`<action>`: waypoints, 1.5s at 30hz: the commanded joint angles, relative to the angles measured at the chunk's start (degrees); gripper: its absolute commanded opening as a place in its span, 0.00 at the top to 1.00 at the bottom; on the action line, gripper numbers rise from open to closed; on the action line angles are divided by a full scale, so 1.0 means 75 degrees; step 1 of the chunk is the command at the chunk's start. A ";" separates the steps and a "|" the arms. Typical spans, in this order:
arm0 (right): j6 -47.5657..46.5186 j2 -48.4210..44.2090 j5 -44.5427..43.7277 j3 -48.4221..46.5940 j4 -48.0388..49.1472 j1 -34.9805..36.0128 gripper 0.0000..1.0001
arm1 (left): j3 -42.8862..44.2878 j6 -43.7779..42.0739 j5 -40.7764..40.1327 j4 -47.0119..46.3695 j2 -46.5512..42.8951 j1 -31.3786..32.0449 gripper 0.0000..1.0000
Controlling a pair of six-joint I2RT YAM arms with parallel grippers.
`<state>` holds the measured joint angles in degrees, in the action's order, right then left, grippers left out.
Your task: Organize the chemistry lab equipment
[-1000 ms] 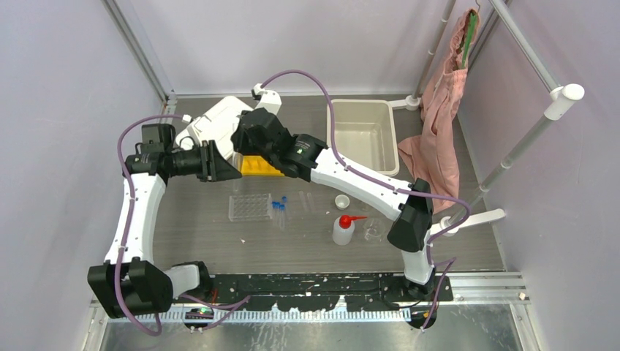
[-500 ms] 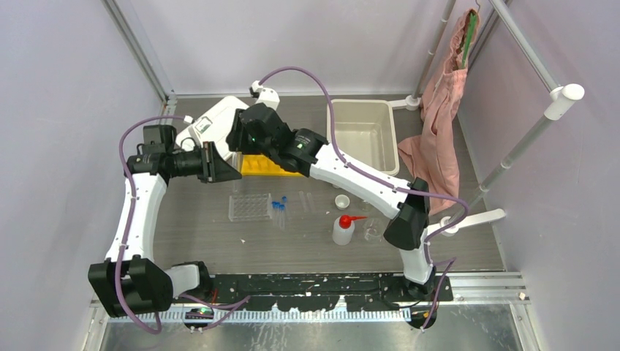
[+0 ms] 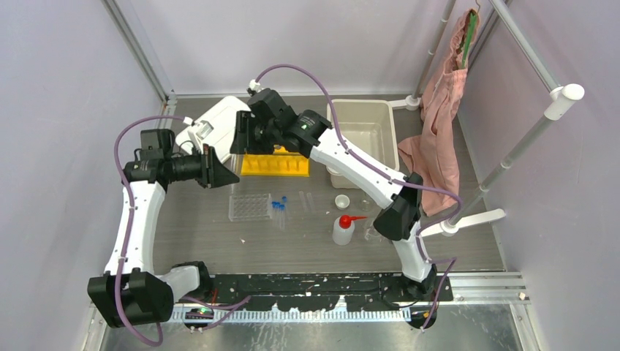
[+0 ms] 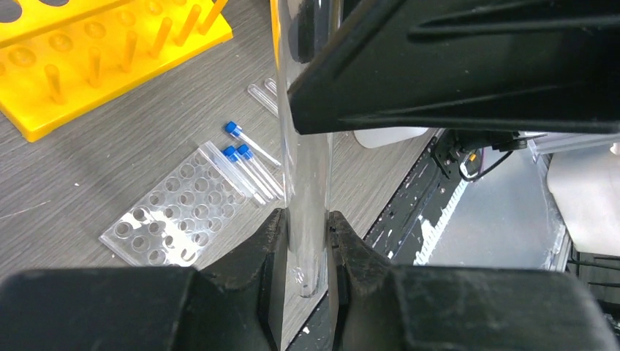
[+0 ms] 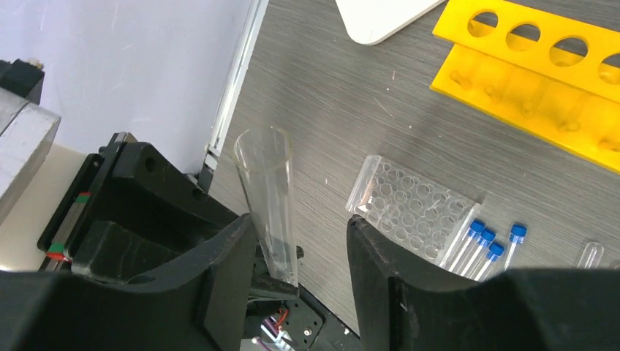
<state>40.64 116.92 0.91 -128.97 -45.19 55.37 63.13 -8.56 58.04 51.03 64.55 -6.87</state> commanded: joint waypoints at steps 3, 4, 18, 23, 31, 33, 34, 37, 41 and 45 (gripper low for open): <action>-0.0181 0.0141 0.0786 -0.0922 -0.0235 -0.0139 0.50 | -0.0053 -0.0540 0.0101 0.0130 -0.0217 -0.0047 1.00; -0.0171 0.0208 0.0864 -0.1033 -0.0278 -0.0170 0.50 | -0.0045 -0.0593 0.0092 0.0178 -0.0206 -0.0046 1.00; -0.0174 0.0679 0.1828 -0.1676 -0.0622 -0.0517 0.74 | -0.0004 -0.0637 -0.0022 0.0078 -0.0111 -0.0045 1.00; -0.0188 0.1036 0.2138 -0.2012 -0.0927 -0.0597 0.64 | -0.0013 -0.0644 0.0032 0.0058 -0.0143 -0.0045 1.00; -0.0043 0.1216 0.2191 -0.2012 -0.0795 -0.0590 0.65 | -0.0031 -0.0713 0.0010 0.0110 -0.0113 -0.0044 1.00; -0.0031 0.1184 0.2165 -0.1993 -0.0719 -0.0597 0.69 | -0.0047 -0.0726 -0.0001 0.0111 -0.0105 -0.0053 1.00; -0.0007 0.1166 0.2163 -0.1980 -0.0679 -0.0591 0.72 | -0.0049 -0.0721 -0.0013 0.0102 -0.0100 -0.0051 1.00; -0.0023 0.1145 0.2110 -0.1975 -0.0638 -0.0593 0.87 | -0.0062 -0.0591 -0.0141 -0.0008 -0.0078 -0.0050 0.97; -0.0276 0.0952 0.1547 -0.1986 -0.0768 -0.0727 0.94 | 0.0010 -0.0195 -0.0561 -0.0145 0.0001 -0.0046 0.24; -0.0954 0.0510 0.0073 -0.1891 -0.0754 -0.0996 0.99 | 0.0189 0.0494 -0.1394 -0.0369 0.0134 -0.0046 0.00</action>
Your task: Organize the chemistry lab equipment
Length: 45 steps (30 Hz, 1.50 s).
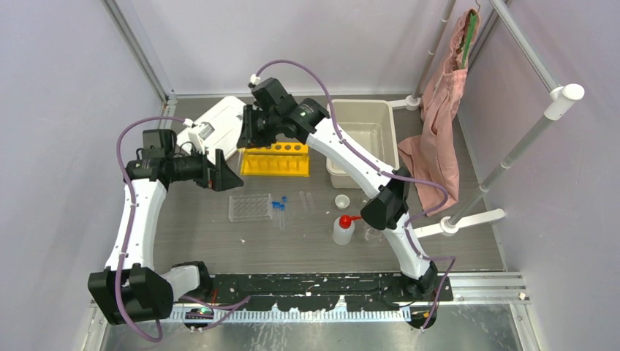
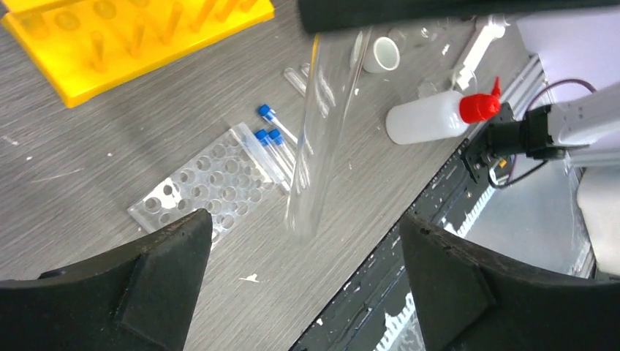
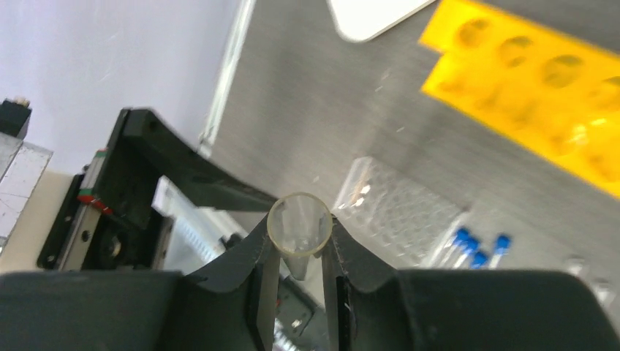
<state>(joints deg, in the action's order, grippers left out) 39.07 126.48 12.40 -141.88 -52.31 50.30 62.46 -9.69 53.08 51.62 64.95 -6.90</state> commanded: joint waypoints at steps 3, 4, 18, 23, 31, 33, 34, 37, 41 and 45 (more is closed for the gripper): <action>-0.1586 -0.1361 -0.3111 0.0572 0.0891 -0.0353 0.99 | 0.0491 0.0954 -0.1300 -0.0436 0.0297 -0.0047 0.00; -0.1837 -0.1578 -0.3537 0.0986 0.1316 -0.0355 0.99 | 0.0577 0.1039 -0.1439 -0.0387 0.0374 -0.0060 0.00; -0.3895 -0.2446 -0.5432 0.4729 0.6319 -0.0130 0.99 | 0.1079 0.1493 -0.2037 0.0067 0.1140 -0.0710 0.00; -0.4374 -0.2199 -0.5754 0.5198 0.6882 0.0118 0.99 | 0.1030 0.1432 -0.2159 0.0134 0.1088 -0.0716 0.00; -0.5138 -0.1955 -0.6351 0.5828 0.7896 0.0446 0.99 | 0.0916 0.1328 -0.2202 0.0061 0.0978 -0.0720 0.00; -0.5165 -0.1893 -0.6476 0.5898 0.7971 0.0507 0.99 | 0.0955 0.1328 -0.2191 0.0096 0.1004 -0.0714 0.00; -0.5172 -0.1880 -0.6525 0.5942 0.8007 0.0521 0.99 | 0.0964 0.1328 -0.2191 0.0103 0.1014 -0.0710 0.00; -0.5165 -0.1909 -0.6548 0.6090 0.8109 0.0530 0.99 | 0.0967 0.1328 -0.2196 0.0098 0.1011 -0.0710 0.00; -0.5166 -0.1940 -0.6665 0.6238 0.8335 0.0526 0.99 | 0.0943 0.1320 -0.2188 0.0091 0.0997 -0.0713 0.00; -0.5163 -0.1926 -0.6776 0.6331 0.8533 0.0526 0.99 | 0.0930 0.1328 -0.2188 0.0084 0.0997 -0.0714 0.00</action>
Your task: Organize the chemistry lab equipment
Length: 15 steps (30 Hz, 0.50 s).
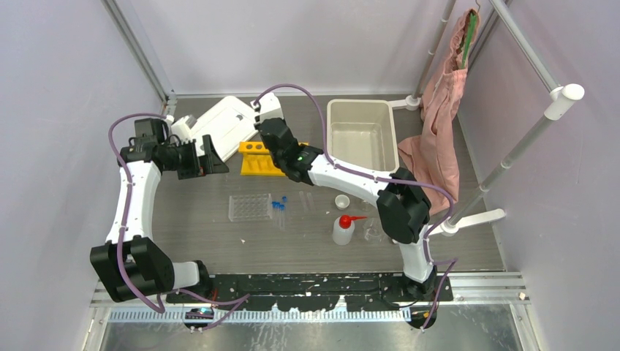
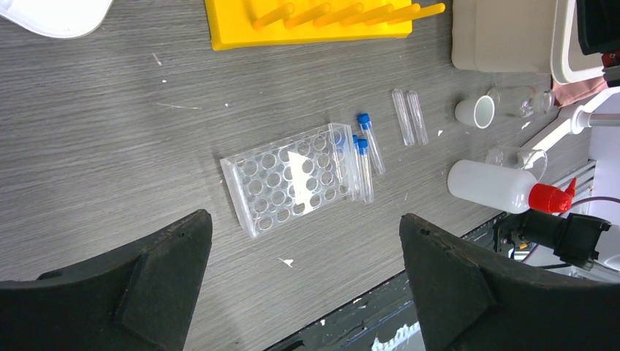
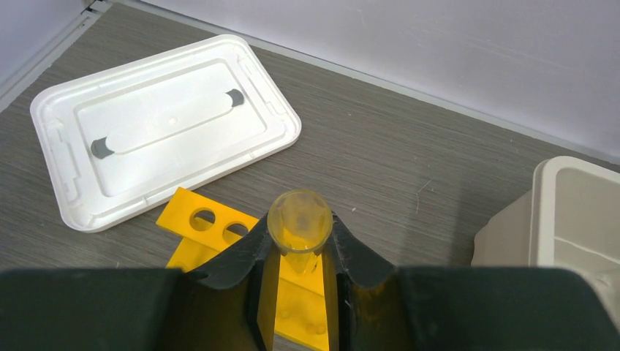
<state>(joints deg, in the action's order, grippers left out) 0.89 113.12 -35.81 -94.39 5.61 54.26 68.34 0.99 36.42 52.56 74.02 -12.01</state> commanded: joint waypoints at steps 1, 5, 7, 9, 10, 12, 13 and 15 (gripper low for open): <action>-0.0077 -0.0124 -0.0371 0.0009 0.0840 0.0003 0.99 | 0.0146 -0.0097 0.0033 -0.0035 -0.0213 -0.0031 0.00; -0.0073 -0.0061 -0.0473 0.0040 0.0955 -0.0004 0.99 | 0.0161 -0.0097 0.0038 -0.0040 -0.0225 -0.0036 0.00; -0.0072 -0.0032 -0.0486 0.0046 0.1005 -0.0009 1.00 | 0.0164 -0.0097 0.0030 -0.0041 -0.0236 -0.0035 0.00; -0.0078 0.0015 -0.0500 0.0035 0.1030 -0.0005 0.99 | 0.0190 -0.0097 0.0038 -0.0025 -0.0236 -0.0028 0.00; -0.0075 0.0022 -0.0500 0.0035 0.1033 -0.0017 0.99 | 0.0205 -0.0097 0.0031 -0.0020 -0.0236 -0.0028 0.00; -0.0040 0.0047 -0.0504 0.0023 0.1003 -0.0034 0.99 | 0.0216 -0.0097 0.0011 -0.0017 -0.0236 -0.0034 0.00; -0.0001 0.0064 -0.0493 0.0023 0.0990 -0.0045 1.00 | 0.0227 -0.0097 0.0010 -0.0022 -0.0236 -0.0028 0.00; 0.0016 0.0079 -0.0497 0.0023 0.0962 -0.0071 1.00 | 0.0228 -0.0097 0.0018 -0.0023 -0.0236 -0.0037 0.00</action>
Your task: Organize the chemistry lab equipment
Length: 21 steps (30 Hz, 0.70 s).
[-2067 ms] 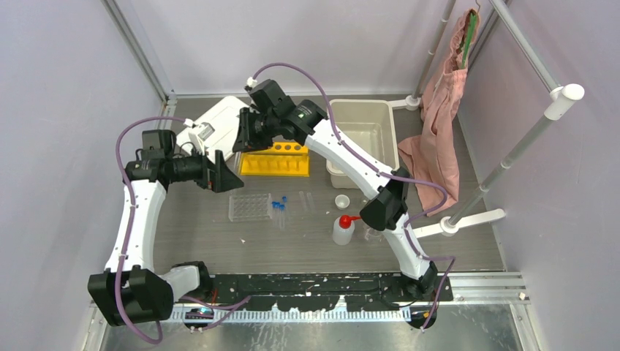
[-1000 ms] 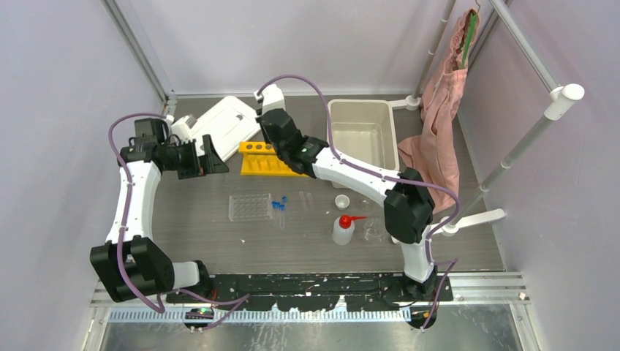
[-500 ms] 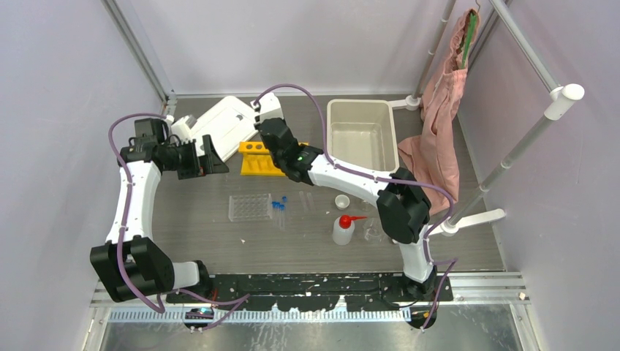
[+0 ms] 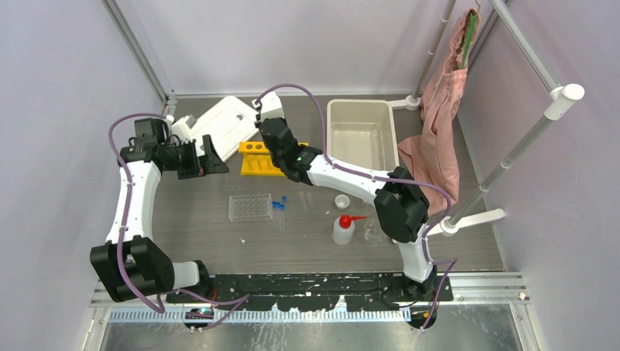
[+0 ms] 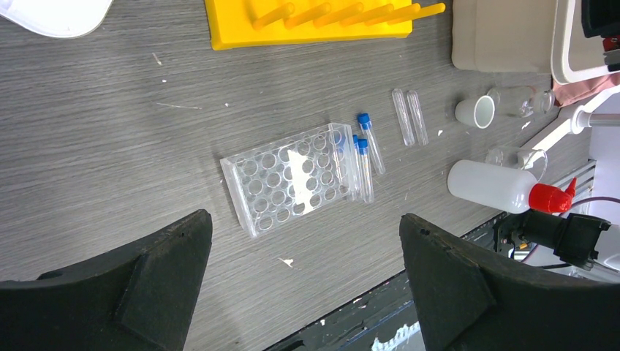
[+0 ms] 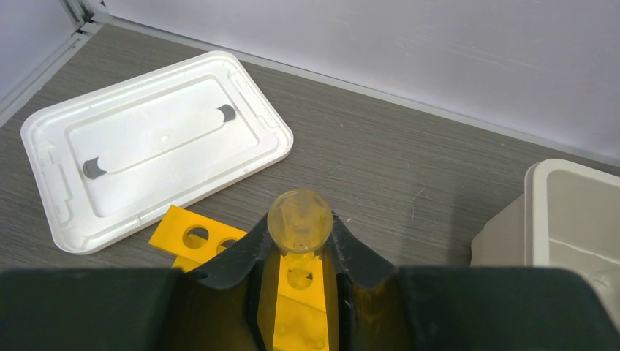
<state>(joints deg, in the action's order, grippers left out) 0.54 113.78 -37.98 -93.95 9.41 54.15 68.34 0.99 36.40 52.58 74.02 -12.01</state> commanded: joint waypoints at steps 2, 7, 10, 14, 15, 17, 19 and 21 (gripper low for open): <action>0.0086 0.0025 -0.0208 -0.0025 0.0446 -0.0060 1.00 | 0.0228 -0.0099 0.0018 -0.0026 -0.0225 -0.0029 0.00; 0.0299 0.0084 -0.0166 0.0005 0.0297 -0.0126 0.99 | 0.0205 -0.0262 0.0021 -0.0026 -0.0225 -0.0034 0.00; 0.0425 0.0121 -0.0154 0.0032 0.0244 -0.0148 0.99 | 0.0204 -0.0290 0.0021 -0.0026 -0.0226 -0.0030 0.00; 0.0616 0.0153 -0.0083 0.0035 0.0124 -0.0166 0.99 | 0.0194 -0.0303 0.0010 -0.0038 -0.0225 -0.0031 0.00; 0.0655 0.0150 -0.0062 0.0048 0.0097 -0.0171 1.00 | 0.0193 -0.0305 0.0004 -0.0046 -0.0225 -0.0029 0.00; 0.0750 0.0153 -0.0027 0.0075 0.0045 -0.0174 1.00 | 0.0195 -0.0297 -0.0001 -0.0049 -0.0225 -0.0028 0.00; 0.0824 0.0163 -0.0012 0.0109 -0.0007 -0.0176 0.99 | 0.0184 -0.0314 -0.0014 -0.0061 -0.0225 -0.0035 0.00; 0.0868 0.0164 0.0034 0.0175 -0.0044 -0.0177 1.00 | 0.0179 -0.0301 -0.0014 -0.0071 -0.0223 -0.0028 0.00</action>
<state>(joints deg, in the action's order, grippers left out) 4.91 115.15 -37.78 -93.27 8.01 53.12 68.34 -0.51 36.01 52.58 74.02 -12.01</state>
